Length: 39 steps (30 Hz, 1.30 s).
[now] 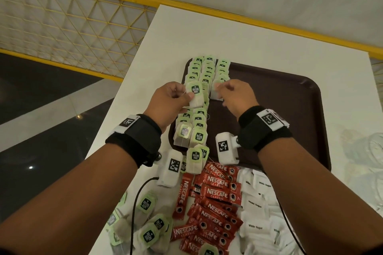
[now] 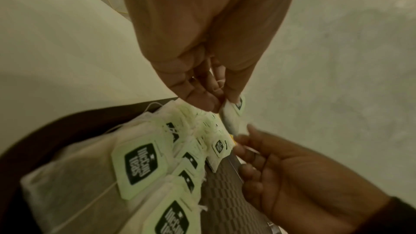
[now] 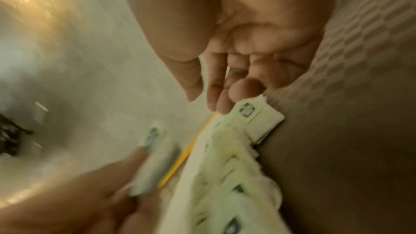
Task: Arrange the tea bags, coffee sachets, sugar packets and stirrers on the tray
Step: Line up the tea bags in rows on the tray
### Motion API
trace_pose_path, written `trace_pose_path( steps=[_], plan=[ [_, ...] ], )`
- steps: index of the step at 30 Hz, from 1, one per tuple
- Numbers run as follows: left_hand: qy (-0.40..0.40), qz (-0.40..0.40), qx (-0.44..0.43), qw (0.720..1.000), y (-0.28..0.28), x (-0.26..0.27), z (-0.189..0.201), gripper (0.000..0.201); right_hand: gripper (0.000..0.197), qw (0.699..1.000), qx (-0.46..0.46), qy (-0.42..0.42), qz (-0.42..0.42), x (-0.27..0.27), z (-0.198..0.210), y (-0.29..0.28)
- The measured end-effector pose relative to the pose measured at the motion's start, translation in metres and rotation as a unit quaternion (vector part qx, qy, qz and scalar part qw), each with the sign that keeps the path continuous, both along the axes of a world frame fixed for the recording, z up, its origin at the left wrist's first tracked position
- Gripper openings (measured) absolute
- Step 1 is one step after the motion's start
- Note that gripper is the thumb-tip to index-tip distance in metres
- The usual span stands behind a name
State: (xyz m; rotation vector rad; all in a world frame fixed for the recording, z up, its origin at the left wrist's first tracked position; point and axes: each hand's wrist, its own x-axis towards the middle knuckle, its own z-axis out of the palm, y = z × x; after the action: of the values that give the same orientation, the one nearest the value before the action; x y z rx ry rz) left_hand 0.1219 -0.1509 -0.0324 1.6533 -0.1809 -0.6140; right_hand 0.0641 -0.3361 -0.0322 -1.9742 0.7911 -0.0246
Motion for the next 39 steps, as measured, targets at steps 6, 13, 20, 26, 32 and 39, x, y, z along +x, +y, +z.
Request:
trace_pose_path(
  steps=[6, 13, 20, 26, 32, 39],
  plan=[
    [-0.010, -0.009, 0.004, 1.000, -0.011, -0.001, 0.000, 0.014, 0.019, 0.989, 0.125, -0.032, 0.071, -0.013, 0.009, 0.019],
    [0.004, 0.001, 0.024, 1.000, -0.008, -0.005, 0.002, 0.007, 0.018, 0.987, 0.129, 0.009, -0.094, -0.004, -0.023, -0.012],
    [0.015, 0.017, 0.034, 0.999, 0.004, -0.002, 0.002, 0.009, 0.018, 0.994, 0.034, 0.072, -0.078, 0.007, -0.034, -0.016],
    [0.023, 0.022, 0.036, 0.999, 0.008, -0.002, 0.002, 0.011, 0.027, 0.996, -0.044, 0.057, -0.060, 0.026, -0.037, -0.017],
    [0.033, 0.018, 0.053, 0.998, 0.014, -0.002, 0.002, 0.012, 0.031, 0.995, -0.076, 0.065, -0.030, 0.026, -0.022, -0.012],
    [0.031, -0.001, 0.067, 0.997, 0.021, -0.009, 0.004, 0.015, 0.028, 0.994, -0.052, 0.071, -0.060, 0.019, -0.019, -0.012]
  ],
)
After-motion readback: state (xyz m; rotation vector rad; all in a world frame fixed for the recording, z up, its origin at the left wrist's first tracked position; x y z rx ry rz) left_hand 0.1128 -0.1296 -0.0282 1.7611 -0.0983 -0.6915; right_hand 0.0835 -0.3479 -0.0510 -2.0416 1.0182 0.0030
